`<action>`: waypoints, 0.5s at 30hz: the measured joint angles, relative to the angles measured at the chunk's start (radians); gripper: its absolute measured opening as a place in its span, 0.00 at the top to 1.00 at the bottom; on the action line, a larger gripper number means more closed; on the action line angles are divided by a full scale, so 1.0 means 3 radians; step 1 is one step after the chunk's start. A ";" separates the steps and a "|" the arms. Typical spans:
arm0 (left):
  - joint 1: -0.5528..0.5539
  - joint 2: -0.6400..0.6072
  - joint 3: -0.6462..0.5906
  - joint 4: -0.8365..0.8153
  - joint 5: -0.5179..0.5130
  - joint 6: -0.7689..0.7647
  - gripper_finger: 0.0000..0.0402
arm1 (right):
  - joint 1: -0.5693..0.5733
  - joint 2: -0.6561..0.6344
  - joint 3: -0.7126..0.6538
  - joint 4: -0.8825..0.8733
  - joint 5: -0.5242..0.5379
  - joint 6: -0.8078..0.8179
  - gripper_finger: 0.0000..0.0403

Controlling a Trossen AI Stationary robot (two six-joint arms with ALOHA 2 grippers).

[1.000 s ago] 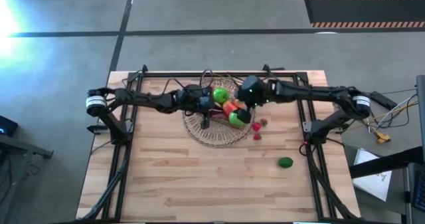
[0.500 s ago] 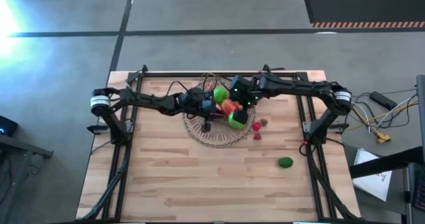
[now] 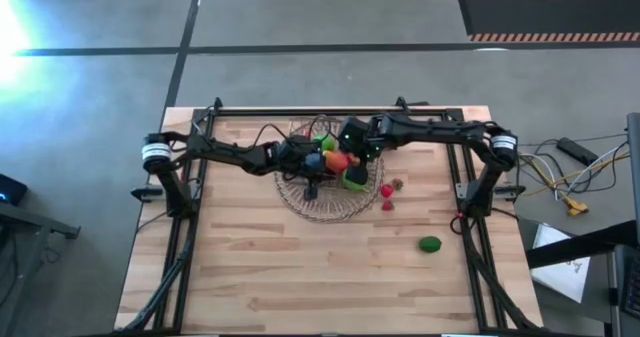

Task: Build produce basket
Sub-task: Put the red apple into the gold wire basket

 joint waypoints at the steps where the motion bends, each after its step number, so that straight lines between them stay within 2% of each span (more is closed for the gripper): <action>1: 0.0000 -0.0015 0.0000 0.0002 -0.0043 0.0000 0.90 | 0.0000 -0.0028 0.0000 0.0007 0.0120 -0.0007 0.19; 4: 0.0003 -0.0035 0.0015 0.0012 -0.0143 0.0001 0.90 | -0.0006 -0.0100 -0.0004 0.0004 0.0310 -0.0019 0.19; 11: 0.0000 -0.0106 0.0015 0.0017 -0.0253 -0.0085 0.90 | 0.0001 -0.0265 -0.0024 0.0054 0.0218 -0.0109 0.19; 15: -0.0005 -0.0323 0.0049 0.0003 -0.0315 -0.0195 0.90 | 0.0002 -0.0442 -0.0116 0.0365 0.0312 -0.0106 0.19</action>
